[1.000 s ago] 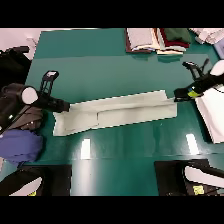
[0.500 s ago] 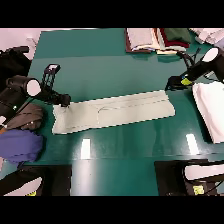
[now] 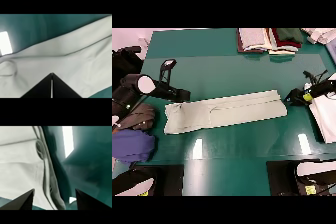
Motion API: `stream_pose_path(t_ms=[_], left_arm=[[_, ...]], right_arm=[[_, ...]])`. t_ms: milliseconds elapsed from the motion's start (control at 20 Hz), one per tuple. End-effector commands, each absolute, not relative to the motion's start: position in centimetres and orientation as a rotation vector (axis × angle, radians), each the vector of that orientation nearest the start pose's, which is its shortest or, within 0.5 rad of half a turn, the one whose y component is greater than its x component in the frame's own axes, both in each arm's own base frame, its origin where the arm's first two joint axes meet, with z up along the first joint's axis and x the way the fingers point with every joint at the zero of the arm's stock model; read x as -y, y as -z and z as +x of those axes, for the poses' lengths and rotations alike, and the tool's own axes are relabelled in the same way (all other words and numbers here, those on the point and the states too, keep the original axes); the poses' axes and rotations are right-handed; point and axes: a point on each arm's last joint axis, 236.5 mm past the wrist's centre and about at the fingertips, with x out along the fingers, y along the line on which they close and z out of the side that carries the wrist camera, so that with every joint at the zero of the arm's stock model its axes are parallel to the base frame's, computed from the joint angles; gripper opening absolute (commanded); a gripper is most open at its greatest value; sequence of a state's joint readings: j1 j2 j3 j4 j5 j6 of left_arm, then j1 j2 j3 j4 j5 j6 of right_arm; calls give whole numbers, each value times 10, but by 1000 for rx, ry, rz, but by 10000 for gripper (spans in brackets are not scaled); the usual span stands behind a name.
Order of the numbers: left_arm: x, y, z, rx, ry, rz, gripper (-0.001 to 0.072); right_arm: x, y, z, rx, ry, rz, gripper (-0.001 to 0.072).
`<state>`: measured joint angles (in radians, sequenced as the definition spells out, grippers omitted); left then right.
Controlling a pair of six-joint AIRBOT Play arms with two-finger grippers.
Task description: Fold the shirts.
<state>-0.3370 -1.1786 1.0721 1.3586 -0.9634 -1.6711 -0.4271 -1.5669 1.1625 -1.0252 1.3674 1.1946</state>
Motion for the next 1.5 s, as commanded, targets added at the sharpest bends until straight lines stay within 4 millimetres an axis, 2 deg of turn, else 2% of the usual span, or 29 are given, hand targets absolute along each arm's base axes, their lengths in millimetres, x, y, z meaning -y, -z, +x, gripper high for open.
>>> stream_pose_path(t_ms=[0, 50, 150, 200, 250, 350, 450, 600, 750, 850, 1050, 1250, 1350, 1450], left_arm=[[212, -31, 361, -1101, 408, -134, 30], [223, -24, 358, -1117, 421, -138, 29], [247, -14, 356, -1133, 457, -178, 29], [259, -10, 358, -1125, 472, -205, 29], [268, -7, 362, -1111, 481, -227, 29], [284, 4, 370, -1117, 490, -245, 29], [302, 17, 375, -1152, 512, -261, 29], [332, 37, 385, -1188, 560, -260, 29], [357, 56, 385, -1213, 604, -228, 29], [373, 60, 386, -1211, 623, -221, 29], [381, 63, 393, -1199, 623, -250, 29], [381, 60, 395, -1189, 620, -255, 29], [370, 51, 400, -1189, 610, -265, 29], [344, 26, 412, -1171, 587, -278, 29]], right_arm=[[5, 84, 351, -1481, -320, 715, 545], [-5, 88, 353, -1485, -337, 714, 511], [-24, 91, 362, -1482, -381, 680, 319], [-30, 87, 368, -1468, -408, 640, 156], [-34, 79, 375, -1445, -430, 603, 25], [-39, 45, 393, -1371, -466, 540, 16], [-47, -7, 408, -1270, -513, 475, 16], [-68, -86, 419, -1127, -552, 376, 16], [-104, -151, 416, -1026, -604, 316, 16], [-130, -180, 410, -979, -656, 275, 16], [-179, -213, 395, -936, -760, 216, 16], [-218, -229, 379, -915, -840, 183, 16], [-233, -234, 373, -905, -867, 181, 16], [-248, -234, 367, -904, -895, 173, 16]])
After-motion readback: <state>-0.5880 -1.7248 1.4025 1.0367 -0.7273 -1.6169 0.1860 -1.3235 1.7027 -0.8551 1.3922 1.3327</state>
